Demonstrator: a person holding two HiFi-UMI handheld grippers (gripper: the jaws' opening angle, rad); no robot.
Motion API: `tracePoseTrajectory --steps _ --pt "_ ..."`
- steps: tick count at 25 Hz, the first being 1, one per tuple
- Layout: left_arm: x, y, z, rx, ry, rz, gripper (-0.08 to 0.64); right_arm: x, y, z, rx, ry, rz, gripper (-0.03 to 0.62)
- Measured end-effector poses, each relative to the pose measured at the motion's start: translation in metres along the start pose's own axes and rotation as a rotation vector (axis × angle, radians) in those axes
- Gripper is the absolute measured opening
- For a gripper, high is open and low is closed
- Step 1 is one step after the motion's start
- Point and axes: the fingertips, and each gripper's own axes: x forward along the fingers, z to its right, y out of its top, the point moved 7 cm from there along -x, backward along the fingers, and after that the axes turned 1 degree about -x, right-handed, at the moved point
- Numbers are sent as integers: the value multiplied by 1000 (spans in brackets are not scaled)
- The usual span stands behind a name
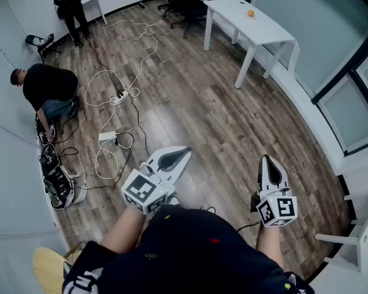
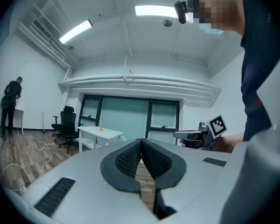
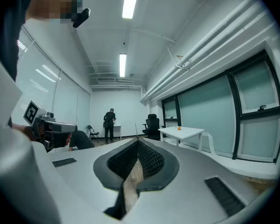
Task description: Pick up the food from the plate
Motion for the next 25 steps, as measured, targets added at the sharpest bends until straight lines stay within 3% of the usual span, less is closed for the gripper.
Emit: tracePoseTrajectory --steps 12,25 --pt "16 -5 16 -22 -13 -3 23 -12 -3 18 20 -4 3 25" --pt "75 -16 72 -16 29 -14 23 -52 -20 95 53 12 3 25"
